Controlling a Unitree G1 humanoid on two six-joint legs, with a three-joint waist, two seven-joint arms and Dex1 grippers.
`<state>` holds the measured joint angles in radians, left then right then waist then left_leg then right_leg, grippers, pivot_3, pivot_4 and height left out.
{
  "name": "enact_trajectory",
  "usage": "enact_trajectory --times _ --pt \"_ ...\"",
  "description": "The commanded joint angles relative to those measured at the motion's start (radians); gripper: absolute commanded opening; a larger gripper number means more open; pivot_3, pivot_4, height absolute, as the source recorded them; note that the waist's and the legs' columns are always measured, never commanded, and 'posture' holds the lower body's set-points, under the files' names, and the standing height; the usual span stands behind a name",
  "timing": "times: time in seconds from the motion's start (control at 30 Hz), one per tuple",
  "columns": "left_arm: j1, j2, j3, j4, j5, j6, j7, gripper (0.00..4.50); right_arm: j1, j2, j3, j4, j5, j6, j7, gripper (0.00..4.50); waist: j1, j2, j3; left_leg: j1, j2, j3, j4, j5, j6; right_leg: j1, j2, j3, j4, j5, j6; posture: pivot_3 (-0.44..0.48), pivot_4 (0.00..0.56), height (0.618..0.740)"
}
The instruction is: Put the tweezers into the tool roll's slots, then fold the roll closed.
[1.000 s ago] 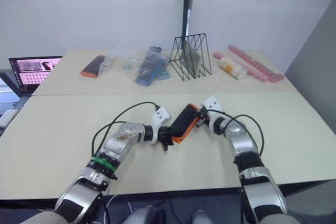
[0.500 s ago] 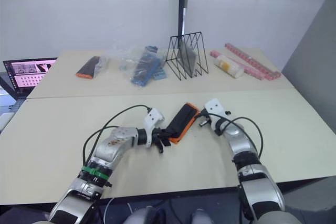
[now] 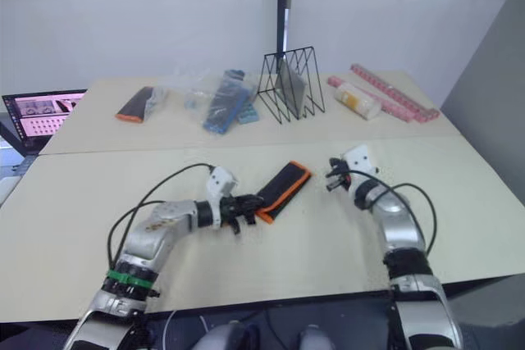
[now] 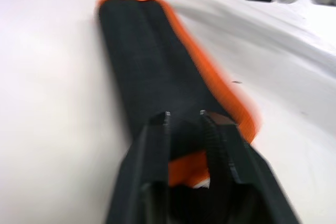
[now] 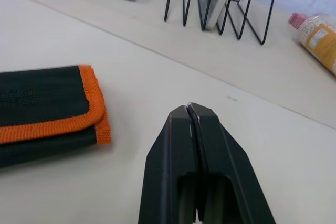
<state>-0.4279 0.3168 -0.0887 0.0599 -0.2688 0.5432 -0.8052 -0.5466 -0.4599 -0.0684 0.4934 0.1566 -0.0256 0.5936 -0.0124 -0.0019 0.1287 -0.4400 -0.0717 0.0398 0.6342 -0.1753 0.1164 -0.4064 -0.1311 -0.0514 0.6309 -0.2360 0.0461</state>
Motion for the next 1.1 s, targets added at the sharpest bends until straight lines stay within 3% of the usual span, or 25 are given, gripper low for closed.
enact_trajectory --times 0.03,0.23,0.4,0.73,0.87,0.9,1.0,1.03,1.07,1.1 --pt "0.048 0.055 0.072 -0.124 -0.050 0.017 0.004 2.52 0.017 -0.046 -0.056 -0.082 0.067 0.033 0.067 0.89 0.001 0.000 0.002 0.000 0.000 0.000 0.000 0.000 0.000 0.000 0.000 0.000 0.000 0.000 0.000 0.000 0.150 0.707" --pt "0.169 0.168 0.203 -0.263 -0.110 0.025 0.011 4.45 0.048 -0.097 -0.094 -0.090 0.122 0.067 0.156 2.87 0.012 0.001 0.007 0.000 0.000 0.000 -0.001 0.000 0.000 0.000 0.000 0.000 -0.002 0.000 0.000 0.000 0.150 0.707" --pt "0.279 0.270 0.324 -0.330 -0.148 0.010 -0.001 4.50 0.092 -0.128 -0.122 -0.125 0.174 0.104 0.231 4.48 0.017 0.002 0.015 -0.001 0.000 0.000 -0.001 0.000 0.000 0.000 0.000 0.001 -0.003 -0.001 -0.001 0.000 0.150 0.707" --pt "0.445 0.387 0.548 -0.301 -0.184 -0.087 -0.039 4.50 0.146 -0.190 -0.169 -0.208 0.257 0.246 0.296 4.48 0.027 0.001 0.023 -0.002 0.001 0.001 -0.004 0.002 -0.004 -0.005 -0.003 -0.002 -0.003 -0.003 -0.004 0.000 0.150 0.707" --pt "0.524 0.407 0.600 -0.289 -0.164 -0.131 -0.036 4.50 0.169 -0.213 -0.168 -0.245 0.274 0.287 0.327 4.48 0.031 -0.003 0.023 -0.002 0.005 0.001 -0.007 0.003 -0.010 -0.011 -0.023 -0.023 0.001 -0.002 -0.006 0.000 0.150 0.708" --pt "0.553 0.409 0.605 -0.287 -0.151 -0.145 -0.037 4.50 0.182 -0.217 -0.163 -0.258 0.275 0.286 0.339 4.48 0.028 -0.004 0.024 -0.002 0.008 0.001 -0.006 0.001 -0.014 -0.010 -0.030 -0.035 0.001 -0.002 -0.007 0.000 0.150 0.709" --pt "0.644 0.416 0.618 -0.271 -0.128 -0.188 -0.059 4.50 0.208 -0.221 -0.157 -0.287 0.292 0.342 0.355 4.48 0.012 0.001 0.027 0.003 0.009 -0.020 -0.009 0.008 -0.008 0.023 -0.065 -0.117 0.002 -0.005 -0.006 0.000 0.150 0.712" --pt "0.659 0.414 0.622 -0.274 -0.133 -0.189 -0.058 4.50 0.210 -0.220 -0.157 -0.290 0.296 0.364 0.350 4.48 0.004 0.005 0.028 0.005 0.007 -0.030 -0.007 0.009 -0.009 0.029 -0.074 -0.142 0.004 -0.007 0.004 0.000 0.150 0.712" --pt "0.668 0.413 0.623 -0.279 -0.135 -0.193 -0.054 4.50 0.213 -0.219 -0.155 -0.292 0.293 0.369 0.351 4.48 0.010 0.003 0.030 0.006 0.007 -0.043 -0.002 0.009 -0.010 0.021 -0.064 -0.146 0.013 -0.010 0.033 0.000 0.150 0.712" --pt "0.674 0.411 0.624 -0.284 -0.140 -0.194 -0.050 4.50 0.216 -0.218 -0.157 -0.293 0.290 0.372 0.350 4.48 0.022 -0.002 0.032 -0.001 0.010 -0.047 0.005 0.006 -0.017 0.015 -0.060 -0.109 0.009 -0.015 0.064 0.000 0.150 0.712"
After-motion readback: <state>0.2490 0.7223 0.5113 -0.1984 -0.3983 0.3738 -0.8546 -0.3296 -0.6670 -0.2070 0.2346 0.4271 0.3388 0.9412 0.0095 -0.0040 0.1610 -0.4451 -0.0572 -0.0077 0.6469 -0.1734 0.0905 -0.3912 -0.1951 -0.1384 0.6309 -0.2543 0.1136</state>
